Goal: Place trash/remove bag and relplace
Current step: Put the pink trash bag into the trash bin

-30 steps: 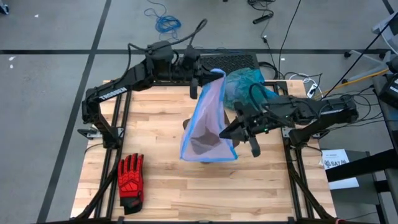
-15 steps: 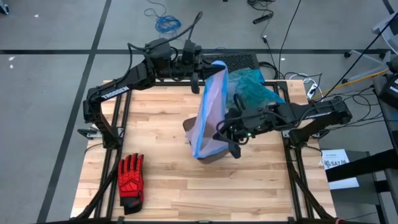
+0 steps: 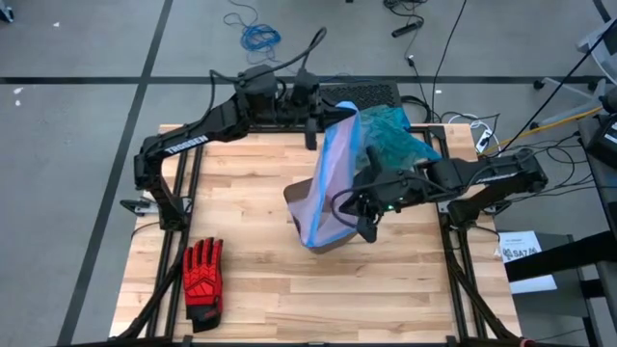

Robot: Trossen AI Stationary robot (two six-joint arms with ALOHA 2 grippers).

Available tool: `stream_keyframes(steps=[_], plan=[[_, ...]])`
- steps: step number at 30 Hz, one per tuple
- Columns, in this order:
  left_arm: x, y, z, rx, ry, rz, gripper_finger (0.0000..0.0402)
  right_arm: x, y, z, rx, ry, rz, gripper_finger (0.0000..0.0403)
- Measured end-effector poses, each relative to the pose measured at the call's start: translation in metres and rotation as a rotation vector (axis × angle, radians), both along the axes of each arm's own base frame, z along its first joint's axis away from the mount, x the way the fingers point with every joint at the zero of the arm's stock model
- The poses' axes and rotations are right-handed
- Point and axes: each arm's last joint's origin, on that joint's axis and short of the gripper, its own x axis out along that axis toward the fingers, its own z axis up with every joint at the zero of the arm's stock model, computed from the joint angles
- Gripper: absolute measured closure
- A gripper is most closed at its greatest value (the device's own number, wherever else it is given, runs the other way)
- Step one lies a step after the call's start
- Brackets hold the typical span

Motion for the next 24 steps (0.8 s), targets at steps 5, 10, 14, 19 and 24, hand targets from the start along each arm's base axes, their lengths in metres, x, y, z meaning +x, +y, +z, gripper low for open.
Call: stream_keyframes(steps=[5, 10, 14, 19, 24], plan=[[0.000, 0.000, 0.000, -0.001, -0.002, 0.003, 0.0402, 0.001, -0.003, -0.009, -0.037, 0.055, 0.006, 0.0403], [0.000, 0.001, 0.000, -0.001, 0.000, 0.005, 0.0402, -0.016, 0.003, 0.030, -0.123, -0.136, 0.025, 0.0403], [0.000, 0.003, -0.001, -0.006, 0.003, -0.011, 0.0402, -0.024, 0.016, 0.046, -0.250, -0.176, 0.073, 0.0403], [-0.001, 0.004, -0.004, -0.010, 0.036, -0.060, 0.0402, -0.030, 0.030, 0.046, -0.304, -0.150, 0.047, 0.0403], [-0.001, 0.004, -0.009, -0.026, 0.091, -0.063, 0.0402, -0.029, 0.027, 0.040, -0.152, -0.120, -0.134, 0.0403]])
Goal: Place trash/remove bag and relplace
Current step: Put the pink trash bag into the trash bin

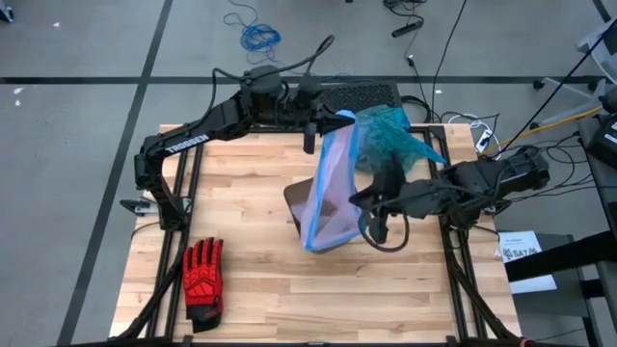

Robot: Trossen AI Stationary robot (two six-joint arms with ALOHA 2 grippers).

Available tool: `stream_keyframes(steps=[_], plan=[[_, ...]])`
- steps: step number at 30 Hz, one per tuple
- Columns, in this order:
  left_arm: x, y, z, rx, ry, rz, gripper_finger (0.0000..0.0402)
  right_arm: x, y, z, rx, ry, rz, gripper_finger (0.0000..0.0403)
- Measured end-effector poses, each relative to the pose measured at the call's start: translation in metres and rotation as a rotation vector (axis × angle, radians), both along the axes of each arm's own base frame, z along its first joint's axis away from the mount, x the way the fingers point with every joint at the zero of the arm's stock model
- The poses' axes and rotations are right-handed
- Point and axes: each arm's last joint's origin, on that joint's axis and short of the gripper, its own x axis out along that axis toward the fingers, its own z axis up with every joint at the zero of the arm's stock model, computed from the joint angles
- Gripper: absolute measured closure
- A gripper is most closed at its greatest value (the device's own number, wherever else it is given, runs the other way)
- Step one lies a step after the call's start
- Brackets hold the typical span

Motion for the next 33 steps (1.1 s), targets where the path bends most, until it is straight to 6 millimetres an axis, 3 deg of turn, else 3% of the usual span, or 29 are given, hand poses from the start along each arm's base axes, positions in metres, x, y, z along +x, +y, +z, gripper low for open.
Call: stream_keyframes(steps=[5, 15, 19, 23, 29, 33], plan=[[0.000, -0.001, -0.002, 0.002, 0.019, -0.022, 0.0402, -0.004, -0.003, 0.006, 0.143, -0.081, -0.120, 0.0369], [0.000, -0.001, -0.003, 0.017, 0.022, -0.025, 0.0402, 0.000, -0.006, -0.002, 0.152, -0.092, -0.305, 0.0182], [0.000, -0.001, -0.002, 0.019, 0.019, -0.024, 0.0402, 0.017, -0.012, -0.014, 0.128, -0.072, -0.391, 0.0151], [0.000, 0.000, -0.001, 0.022, 0.010, -0.016, 0.0402, 0.036, -0.014, -0.030, 0.107, -0.018, -0.437, 0.0195], [-0.011, 0.000, 0.002, 0.025, 0.041, 0.020, 0.0402, 0.035, -0.017, -0.037, 0.065, 0.035, -0.484, 0.0377], [-0.023, -0.001, -0.007, 0.049, 0.211, 0.101, 0.0402, 0.017, -0.024, -0.037, 0.042, 0.083, -0.559, 0.0394]])
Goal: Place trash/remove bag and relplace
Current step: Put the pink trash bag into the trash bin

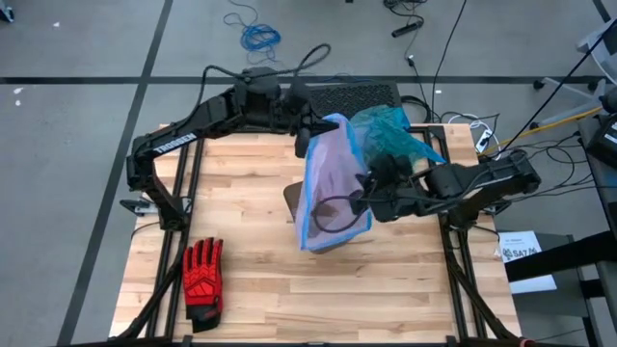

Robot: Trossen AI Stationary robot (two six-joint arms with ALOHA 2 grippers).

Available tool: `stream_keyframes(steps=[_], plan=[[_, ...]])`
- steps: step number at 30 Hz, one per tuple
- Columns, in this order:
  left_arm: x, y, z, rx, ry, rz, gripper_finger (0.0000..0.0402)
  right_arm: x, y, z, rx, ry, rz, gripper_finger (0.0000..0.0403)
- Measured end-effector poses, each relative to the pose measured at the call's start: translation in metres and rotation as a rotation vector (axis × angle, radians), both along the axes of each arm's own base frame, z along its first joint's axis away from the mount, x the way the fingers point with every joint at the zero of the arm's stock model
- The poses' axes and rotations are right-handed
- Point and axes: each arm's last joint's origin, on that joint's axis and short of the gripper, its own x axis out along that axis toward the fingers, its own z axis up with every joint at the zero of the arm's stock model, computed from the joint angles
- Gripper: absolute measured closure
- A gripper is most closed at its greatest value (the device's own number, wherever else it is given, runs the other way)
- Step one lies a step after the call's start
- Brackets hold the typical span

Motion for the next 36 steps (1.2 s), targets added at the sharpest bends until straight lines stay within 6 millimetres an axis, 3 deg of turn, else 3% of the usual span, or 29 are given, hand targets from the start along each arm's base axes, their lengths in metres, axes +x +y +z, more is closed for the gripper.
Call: stream_keyframes(steps=[3, 8, 15, 21, 27, 31, 36], plan=[[-0.001, -0.003, -0.010, 0.016, 0.105, 0.034, 0.0402, -0.009, -0.006, 0.000, 0.001, 0.026, -0.043, 0.0401], [0.003, -0.010, -0.018, 0.047, 0.130, 0.051, 0.0402, -0.008, -0.009, 0.001, -0.005, 0.032, -0.047, 0.0402], [0.014, -0.011, -0.063, -0.022, 0.215, 0.064, 0.0402, -0.008, -0.009, 0.000, 0.002, 0.033, -0.046, 0.0403], [-0.004, -0.015, -0.083, -0.040, 0.262, 0.072, 0.0402, -0.008, -0.009, 0.000, 0.004, 0.039, -0.044, 0.0403], [-0.038, -0.018, -0.094, -0.071, 0.317, 0.125, 0.0402, -0.008, -0.009, 0.000, -0.007, 0.050, -0.034, 0.0403], [-0.043, -0.028, -0.120, -0.137, 0.328, 0.132, 0.0402, -0.008, -0.009, 0.000, -0.008, 0.052, -0.032, 0.0403], [-0.042, -0.037, -0.135, -0.177, 0.291, 0.116, 0.0402, -0.009, -0.013, -0.001, 0.008, 0.050, -0.062, 0.0403]])
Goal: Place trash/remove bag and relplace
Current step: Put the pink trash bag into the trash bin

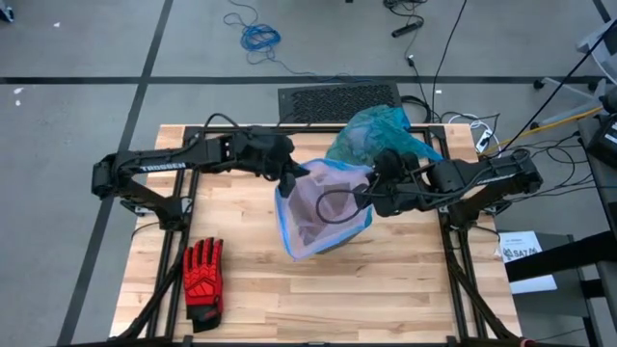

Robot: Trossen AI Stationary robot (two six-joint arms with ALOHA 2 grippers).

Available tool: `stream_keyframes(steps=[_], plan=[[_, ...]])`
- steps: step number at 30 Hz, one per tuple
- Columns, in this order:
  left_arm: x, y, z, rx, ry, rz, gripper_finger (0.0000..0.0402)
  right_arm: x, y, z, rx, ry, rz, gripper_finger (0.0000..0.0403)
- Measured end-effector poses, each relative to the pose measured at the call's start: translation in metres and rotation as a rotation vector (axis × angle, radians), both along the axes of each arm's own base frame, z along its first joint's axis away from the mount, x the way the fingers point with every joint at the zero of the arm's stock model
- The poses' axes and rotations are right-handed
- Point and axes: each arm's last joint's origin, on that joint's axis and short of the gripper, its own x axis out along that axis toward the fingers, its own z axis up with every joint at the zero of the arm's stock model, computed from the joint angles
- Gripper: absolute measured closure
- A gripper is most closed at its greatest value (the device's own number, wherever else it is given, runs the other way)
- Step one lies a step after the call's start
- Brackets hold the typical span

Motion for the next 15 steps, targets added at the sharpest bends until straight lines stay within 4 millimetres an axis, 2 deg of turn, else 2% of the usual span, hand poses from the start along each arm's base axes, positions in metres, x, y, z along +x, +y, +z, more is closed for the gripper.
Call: stream_keyframes(steps=[4, 8, 12, 15], plan=[[0.000, 0.000, -0.001, 0.000, 0.005, 0.000, 0.0402, -0.004, -0.017, -0.008, 0.054, 0.058, -0.112, 0.0403], [0.000, 0.000, -0.002, -0.002, 0.006, 0.000, 0.0402, -0.002, -0.034, -0.030, 0.135, 0.158, -0.165, 0.0403], [0.000, 0.000, -0.002, -0.013, 0.012, -0.015, 0.0402, 0.006, -0.048, -0.051, 0.277, 0.200, -0.115, 0.0403], [-0.001, 0.000, -0.004, -0.018, 0.030, -0.018, 0.0402, 0.010, -0.056, -0.056, 0.345, 0.171, -0.108, 0.0403]])
